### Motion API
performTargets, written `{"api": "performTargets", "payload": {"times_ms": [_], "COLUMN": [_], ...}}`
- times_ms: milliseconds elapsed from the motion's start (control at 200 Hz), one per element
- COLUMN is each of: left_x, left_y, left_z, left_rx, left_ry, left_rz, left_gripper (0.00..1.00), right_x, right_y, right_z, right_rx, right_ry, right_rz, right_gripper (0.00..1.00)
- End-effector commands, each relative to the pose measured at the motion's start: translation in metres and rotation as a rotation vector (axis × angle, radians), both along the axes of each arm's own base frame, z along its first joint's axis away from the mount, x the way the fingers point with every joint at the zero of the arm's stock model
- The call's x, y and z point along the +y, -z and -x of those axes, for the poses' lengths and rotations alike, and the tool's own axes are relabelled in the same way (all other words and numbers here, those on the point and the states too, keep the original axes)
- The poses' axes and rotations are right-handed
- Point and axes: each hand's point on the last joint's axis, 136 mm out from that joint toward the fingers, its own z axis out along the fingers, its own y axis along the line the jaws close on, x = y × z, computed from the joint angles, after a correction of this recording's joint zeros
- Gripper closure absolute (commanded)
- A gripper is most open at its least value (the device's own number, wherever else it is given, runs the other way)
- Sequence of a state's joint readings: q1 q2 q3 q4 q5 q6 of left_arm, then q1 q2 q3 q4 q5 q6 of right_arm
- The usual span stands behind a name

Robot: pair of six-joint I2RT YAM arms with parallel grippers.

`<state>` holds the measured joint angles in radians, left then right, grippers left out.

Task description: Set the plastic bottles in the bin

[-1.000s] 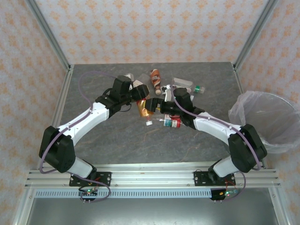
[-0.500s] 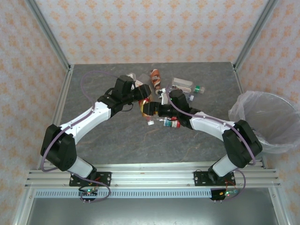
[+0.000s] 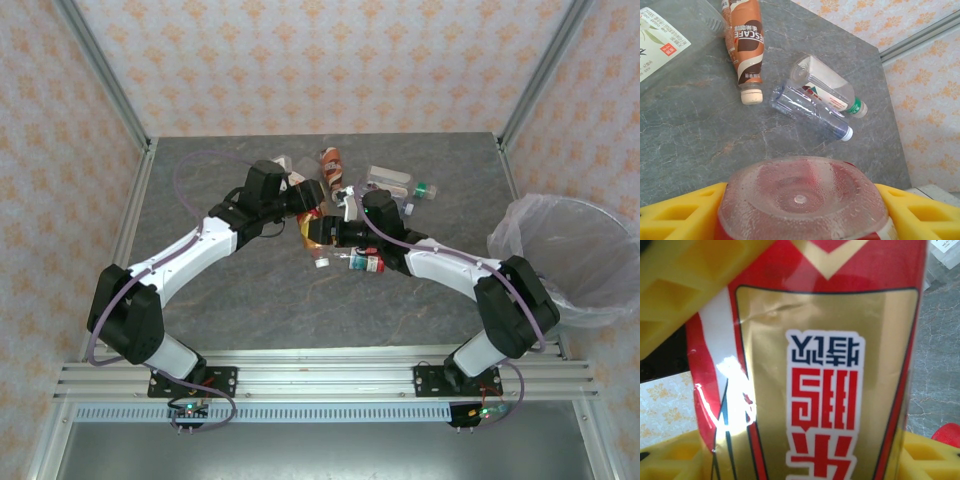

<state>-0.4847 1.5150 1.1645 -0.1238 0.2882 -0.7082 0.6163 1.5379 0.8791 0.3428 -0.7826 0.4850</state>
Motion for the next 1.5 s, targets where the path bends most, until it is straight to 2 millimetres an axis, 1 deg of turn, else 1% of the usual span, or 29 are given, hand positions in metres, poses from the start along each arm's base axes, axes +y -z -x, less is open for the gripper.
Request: {"api": "performTargets", "payload": {"times_ms": [0,95,160,320,455,616,761,941,1046,1156,1276,1436,1496], "left_x": [-0.010,-0.013,-0.015,-0.014,-0.012,-0.007,0.003,0.014,0.029,0.056,0.089,0.128,0.139], "left_y": [-0.026,-0.030,-0.033,-0.039,-0.050,-0.062,-0.064,-0.075,-0.081,-0.084,-0.077,-0.059,-0.054], "left_z": [-0.001,0.000,0.002,0.004,0.007,0.009,0.010,0.013,0.017,0.022,0.029,0.043,0.048], "left_rx": [-0.061,-0.066,-0.068,-0.068,-0.082,-0.104,-0.114,-0.203,-0.249,-0.290,-0.307,-0.256,-0.236], "left_ry": [0.026,0.046,0.060,0.062,0.052,0.038,-0.004,-0.041,-0.101,-0.216,-0.351,-0.500,-0.542], "left_rz": [0.044,0.053,0.059,0.066,0.074,0.079,0.062,0.070,0.058,0.021,-0.046,-0.170,-0.208], "left_gripper": [0.31,0.28,0.25,0.13,0.00,0.00,0.00,0.00,0.00,0.00,0.00,0.00,0.00], "right_x": [0.004,0.003,0.001,0.000,-0.001,-0.004,-0.008,-0.013,-0.018,-0.022,-0.031,-0.045,-0.051], "right_y": [-0.018,-0.017,-0.014,-0.009,-0.003,0.003,0.008,0.015,0.020,0.025,0.027,0.018,0.014], "right_z": [0.003,0.002,0.000,-0.001,-0.002,-0.004,-0.007,-0.010,-0.013,-0.013,-0.015,-0.020,-0.023], "right_rx": [-0.068,-0.069,-0.064,-0.056,-0.053,-0.050,-0.049,-0.041,-0.037,-0.041,-0.064,-0.118,-0.139], "right_ry": [-0.031,-0.021,-0.009,-0.003,0.004,0.019,0.040,0.070,0.096,0.102,0.115,0.145,0.167], "right_rz": [-0.035,-0.026,-0.016,0.006,0.028,0.060,0.090,0.125,0.156,0.211,0.281,0.382,0.417], "right_gripper": [0.42,0.44,0.45,0.47,0.47,0.47,0.47,0.47,0.47,0.47,0.47,0.48,0.48]}}
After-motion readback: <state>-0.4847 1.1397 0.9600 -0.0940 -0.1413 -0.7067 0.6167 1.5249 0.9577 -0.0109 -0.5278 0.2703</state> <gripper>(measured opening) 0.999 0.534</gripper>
